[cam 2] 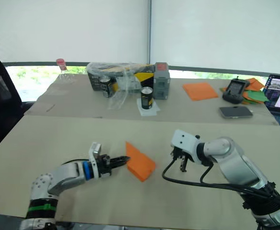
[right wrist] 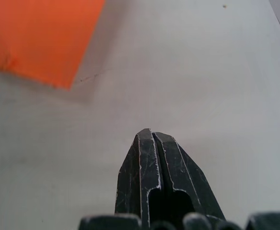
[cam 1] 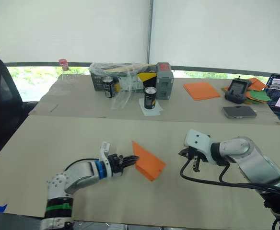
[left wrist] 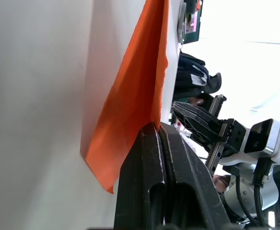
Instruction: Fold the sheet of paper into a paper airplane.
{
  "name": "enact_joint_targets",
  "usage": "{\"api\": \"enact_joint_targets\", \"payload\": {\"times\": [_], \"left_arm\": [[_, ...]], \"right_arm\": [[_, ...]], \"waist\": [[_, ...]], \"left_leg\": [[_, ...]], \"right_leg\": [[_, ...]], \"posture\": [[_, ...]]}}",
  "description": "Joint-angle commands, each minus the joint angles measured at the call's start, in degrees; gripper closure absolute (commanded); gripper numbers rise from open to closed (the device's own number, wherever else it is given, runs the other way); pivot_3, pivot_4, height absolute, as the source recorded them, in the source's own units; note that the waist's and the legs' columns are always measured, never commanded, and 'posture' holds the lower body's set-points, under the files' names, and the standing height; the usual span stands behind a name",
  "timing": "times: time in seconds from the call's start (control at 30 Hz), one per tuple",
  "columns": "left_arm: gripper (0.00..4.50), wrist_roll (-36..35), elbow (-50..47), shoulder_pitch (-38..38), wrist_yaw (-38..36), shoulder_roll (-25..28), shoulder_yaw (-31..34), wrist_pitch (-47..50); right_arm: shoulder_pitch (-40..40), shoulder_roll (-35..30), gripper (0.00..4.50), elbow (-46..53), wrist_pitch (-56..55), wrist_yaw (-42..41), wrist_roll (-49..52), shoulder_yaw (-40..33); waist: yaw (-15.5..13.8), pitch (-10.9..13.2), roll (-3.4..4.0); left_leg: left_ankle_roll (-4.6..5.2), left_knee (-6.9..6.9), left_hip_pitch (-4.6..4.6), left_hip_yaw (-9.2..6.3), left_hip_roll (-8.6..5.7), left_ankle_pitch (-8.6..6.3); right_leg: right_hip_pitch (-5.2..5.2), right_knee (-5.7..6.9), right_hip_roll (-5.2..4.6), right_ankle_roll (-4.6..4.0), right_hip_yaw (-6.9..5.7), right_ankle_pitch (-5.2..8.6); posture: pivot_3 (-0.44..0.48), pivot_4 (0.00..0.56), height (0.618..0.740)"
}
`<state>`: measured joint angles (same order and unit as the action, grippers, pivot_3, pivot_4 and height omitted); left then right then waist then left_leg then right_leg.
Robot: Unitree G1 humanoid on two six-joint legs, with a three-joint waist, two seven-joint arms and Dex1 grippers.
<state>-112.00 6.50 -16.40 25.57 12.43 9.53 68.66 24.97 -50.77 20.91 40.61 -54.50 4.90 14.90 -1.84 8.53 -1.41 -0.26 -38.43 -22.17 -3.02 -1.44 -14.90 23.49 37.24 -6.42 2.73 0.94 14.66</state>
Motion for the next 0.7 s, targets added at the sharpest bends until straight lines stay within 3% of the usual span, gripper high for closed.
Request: {"api": "enact_joint_targets", "payload": {"times": [0.03,0.17,0.37,0.6,0.7], "left_arm": [[4.46,-1.0,-1.3,1.8,2.2,-1.2,-3.8,-1.7],[4.46,-1.0,-3.3,2.3,3.2,0.3,-5.7,-3.6],[2.61,-1.0,-5.9,2.7,3.0,3.2,-5.2,-4.8],[0.23,-1.0,-6.8,4.1,-4.3,14.7,1.8,-0.7],[0.07,0.1,-6.9,4.2,-11.1,23.0,3.6,2.8]], "right_arm": [[-0.4,0.0,4.50,1.9,0.3,0.6,0.2,-1.6],[-0.7,0.4,4.50,1.8,-0.1,1.0,0.0,-1.4],[-0.7,1.1,4.50,1.2,-0.8,1.4,-0.1,-1.1],[-2.3,4.4,4.50,3.7,0.4,2.7,2.3,-2.1],[-4.2,7.8,4.50,7.4,1.8,3.3,6.5,-4.1]], "waist": [[0.0,0.0,0.01],[0.2,0.0,0.01],[1.0,0.0,0.01],[2.2,0.0,0.01],[2.5,0.0,0.01]], "left_leg": [[0.05,0.01,0.07,0.00,0.01,-0.01],[0.20,-0.05,0.17,0.02,-0.05,-0.09],[0.20,-0.05,0.15,0.01,-0.01,-0.09],[0.18,0.03,0.18,-0.01,0.21,-0.08],[0.18,0.10,0.21,-0.03,0.23,-0.08]], "right_leg": [[-0.17,-0.21,0.03,0.11,-0.01,-0.07],[-0.37,-0.38,0.00,0.18,0.00,-0.10],[-0.36,-0.39,0.03,0.19,-0.01,-0.10],[-0.31,-0.35,0.30,0.19,-0.01,-0.09],[-0.29,-0.34,0.33,0.19,-0.03,-0.08]], "posture": [[0.000,0.150,0.740],[0.000,0.150,0.740],[0.000,0.150,0.740],[0.000,0.150,0.740],[0.000,0.150,0.740]]}}
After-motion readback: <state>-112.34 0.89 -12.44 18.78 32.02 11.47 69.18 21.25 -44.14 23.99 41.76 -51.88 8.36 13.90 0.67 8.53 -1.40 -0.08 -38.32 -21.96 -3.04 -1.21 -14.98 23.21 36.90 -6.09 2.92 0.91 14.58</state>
